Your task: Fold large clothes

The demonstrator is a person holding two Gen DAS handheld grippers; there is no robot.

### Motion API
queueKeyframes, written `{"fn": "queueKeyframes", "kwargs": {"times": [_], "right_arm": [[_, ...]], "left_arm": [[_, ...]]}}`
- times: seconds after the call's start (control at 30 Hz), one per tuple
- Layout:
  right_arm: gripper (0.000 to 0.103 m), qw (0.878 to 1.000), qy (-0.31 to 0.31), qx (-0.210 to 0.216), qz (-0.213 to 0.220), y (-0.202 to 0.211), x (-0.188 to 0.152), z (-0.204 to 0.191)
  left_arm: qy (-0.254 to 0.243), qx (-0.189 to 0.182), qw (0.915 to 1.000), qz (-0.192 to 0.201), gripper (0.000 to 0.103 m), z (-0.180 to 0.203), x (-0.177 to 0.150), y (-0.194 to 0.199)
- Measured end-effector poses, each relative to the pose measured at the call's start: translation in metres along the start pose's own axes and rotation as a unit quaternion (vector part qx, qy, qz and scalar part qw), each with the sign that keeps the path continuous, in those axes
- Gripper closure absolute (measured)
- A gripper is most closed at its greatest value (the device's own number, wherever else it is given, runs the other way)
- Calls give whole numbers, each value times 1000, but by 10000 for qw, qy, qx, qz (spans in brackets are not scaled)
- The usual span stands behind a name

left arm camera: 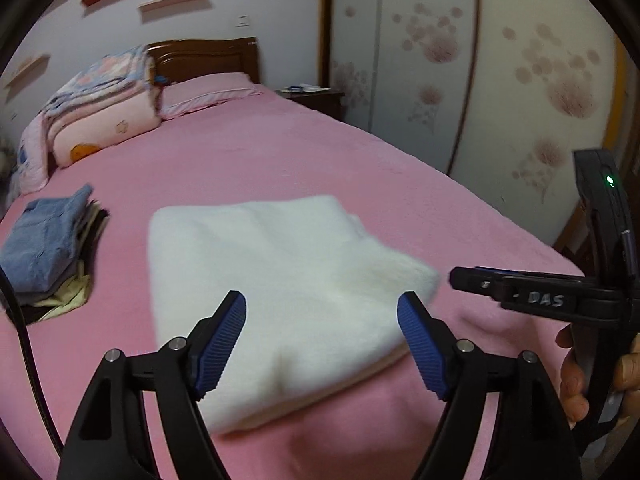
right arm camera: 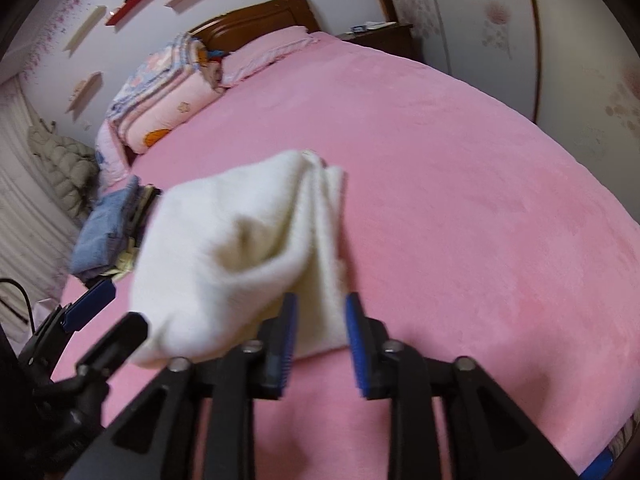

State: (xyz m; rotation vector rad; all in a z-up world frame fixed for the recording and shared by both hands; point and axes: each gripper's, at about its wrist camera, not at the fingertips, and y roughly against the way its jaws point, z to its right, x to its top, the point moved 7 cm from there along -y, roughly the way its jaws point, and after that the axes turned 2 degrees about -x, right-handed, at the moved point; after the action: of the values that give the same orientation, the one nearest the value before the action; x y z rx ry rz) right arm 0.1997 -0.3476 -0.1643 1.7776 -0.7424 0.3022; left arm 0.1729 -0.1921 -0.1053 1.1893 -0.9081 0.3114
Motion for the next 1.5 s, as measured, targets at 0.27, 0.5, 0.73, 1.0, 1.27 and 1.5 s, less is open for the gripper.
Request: {"fn": "queueKeyframes", "kwargs": {"times": [0.27, 0.5, 0.73, 1.0, 1.27, 1.5], "right_arm": [[35, 9966, 38, 584, -578, -35, 24, -36], [35, 9872, -220, 554, -1479, -95, 18, -26], [74, 9859, 125, 759, -1487, -111, 23, -36], [80, 9948, 607, 496, -649, -72, 37, -26], [64, 9931, 867, -169, -769, -101, 8, -6], [55, 9901, 1152, -679, -426, -65, 32, -24]], "left_arm": [[946, 644, 9930, -280, 26, -97, -3, -12], [1309, 707, 9850, -870, 26, -134, -30, -55], [1406, 556, 9843, -913, 26, -136, -34, -77], [1458, 204, 9844, -968, 26, -113, -28, -86], [932, 644, 9893, -922, 26, -97, -43, -94], [939, 503, 9913, -772, 26, -106, -12, -69]]}}
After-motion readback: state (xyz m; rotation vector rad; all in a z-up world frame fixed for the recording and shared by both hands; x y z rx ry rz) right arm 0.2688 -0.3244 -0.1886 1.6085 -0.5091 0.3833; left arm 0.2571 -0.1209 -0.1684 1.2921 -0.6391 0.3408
